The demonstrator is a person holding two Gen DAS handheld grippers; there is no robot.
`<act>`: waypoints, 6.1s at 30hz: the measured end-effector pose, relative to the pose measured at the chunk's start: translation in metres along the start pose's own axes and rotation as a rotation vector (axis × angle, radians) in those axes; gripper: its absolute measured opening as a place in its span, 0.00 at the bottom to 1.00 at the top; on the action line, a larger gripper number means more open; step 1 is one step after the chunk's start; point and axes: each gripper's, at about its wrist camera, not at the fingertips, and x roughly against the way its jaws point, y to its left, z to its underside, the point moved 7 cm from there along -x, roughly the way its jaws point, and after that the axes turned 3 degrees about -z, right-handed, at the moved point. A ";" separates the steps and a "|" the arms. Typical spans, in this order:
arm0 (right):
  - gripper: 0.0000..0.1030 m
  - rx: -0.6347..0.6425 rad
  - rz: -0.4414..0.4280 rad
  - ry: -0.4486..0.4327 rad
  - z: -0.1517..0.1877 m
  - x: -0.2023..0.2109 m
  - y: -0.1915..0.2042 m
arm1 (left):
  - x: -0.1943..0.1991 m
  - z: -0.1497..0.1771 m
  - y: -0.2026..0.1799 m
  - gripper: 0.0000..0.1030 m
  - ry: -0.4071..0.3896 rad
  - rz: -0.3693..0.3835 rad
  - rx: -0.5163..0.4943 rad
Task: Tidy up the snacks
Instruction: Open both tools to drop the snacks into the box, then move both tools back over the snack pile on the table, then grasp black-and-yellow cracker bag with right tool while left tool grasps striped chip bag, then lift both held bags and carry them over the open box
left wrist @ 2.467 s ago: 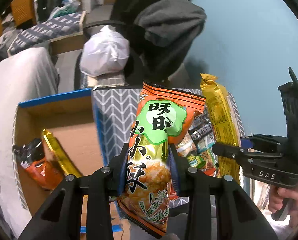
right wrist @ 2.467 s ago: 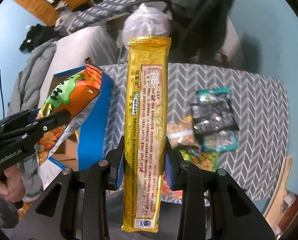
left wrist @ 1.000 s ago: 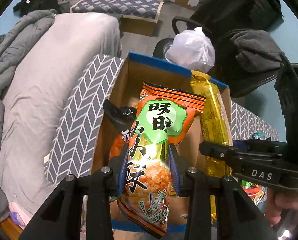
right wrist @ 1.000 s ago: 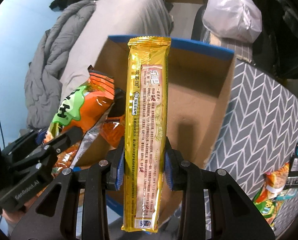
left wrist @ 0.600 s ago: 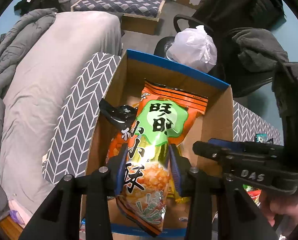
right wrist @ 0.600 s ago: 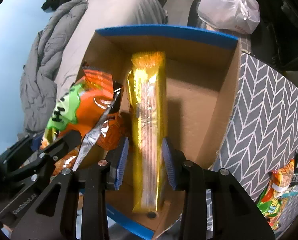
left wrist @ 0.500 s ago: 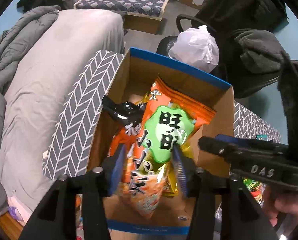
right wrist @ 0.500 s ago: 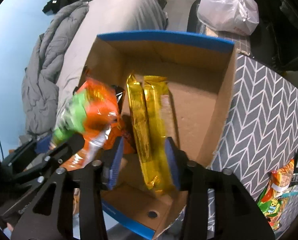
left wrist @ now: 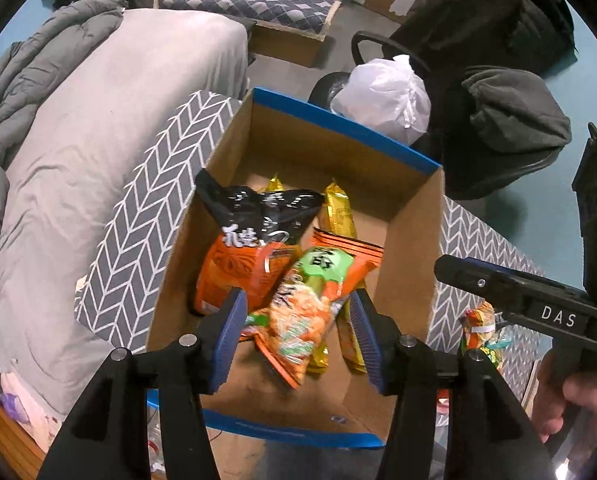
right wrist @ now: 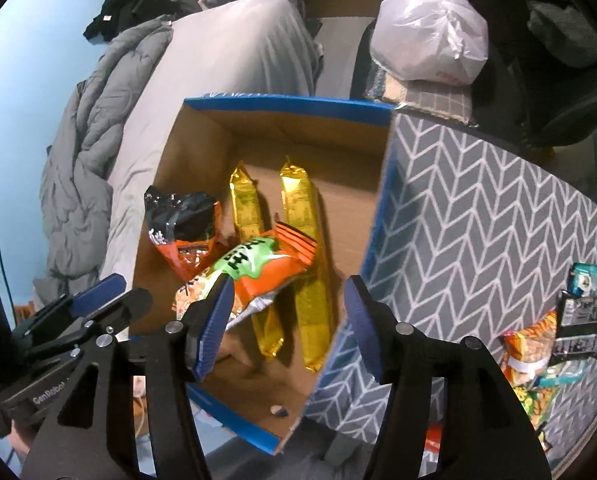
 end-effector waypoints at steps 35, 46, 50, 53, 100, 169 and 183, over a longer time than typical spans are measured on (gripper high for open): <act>0.63 -0.263 0.124 -0.126 0.099 0.116 -0.157 | -0.007 0.046 -0.192 0.54 0.065 0.100 -0.467; 0.64 -0.413 0.172 -0.148 0.146 0.143 -0.216 | -0.016 0.062 -0.255 0.72 0.053 0.099 -0.663; 0.75 -0.466 0.205 -0.158 0.166 0.148 -0.237 | -0.023 0.067 -0.274 0.75 0.050 0.085 -0.734; 0.75 -0.518 0.213 -0.155 0.183 0.151 -0.253 | -0.031 0.073 -0.287 0.75 0.061 0.080 -0.787; 0.83 -0.812 0.420 -0.016 0.266 0.027 -0.326 | -0.162 0.112 -0.365 0.75 0.234 0.034 -1.072; 0.80 0.510 0.427 0.359 0.233 -0.017 -0.271 | -0.104 0.127 -0.212 0.38 0.254 0.019 -0.392; 0.63 0.090 0.306 0.169 0.220 0.031 -0.308 | -0.090 0.116 -0.225 0.38 0.219 0.048 -0.427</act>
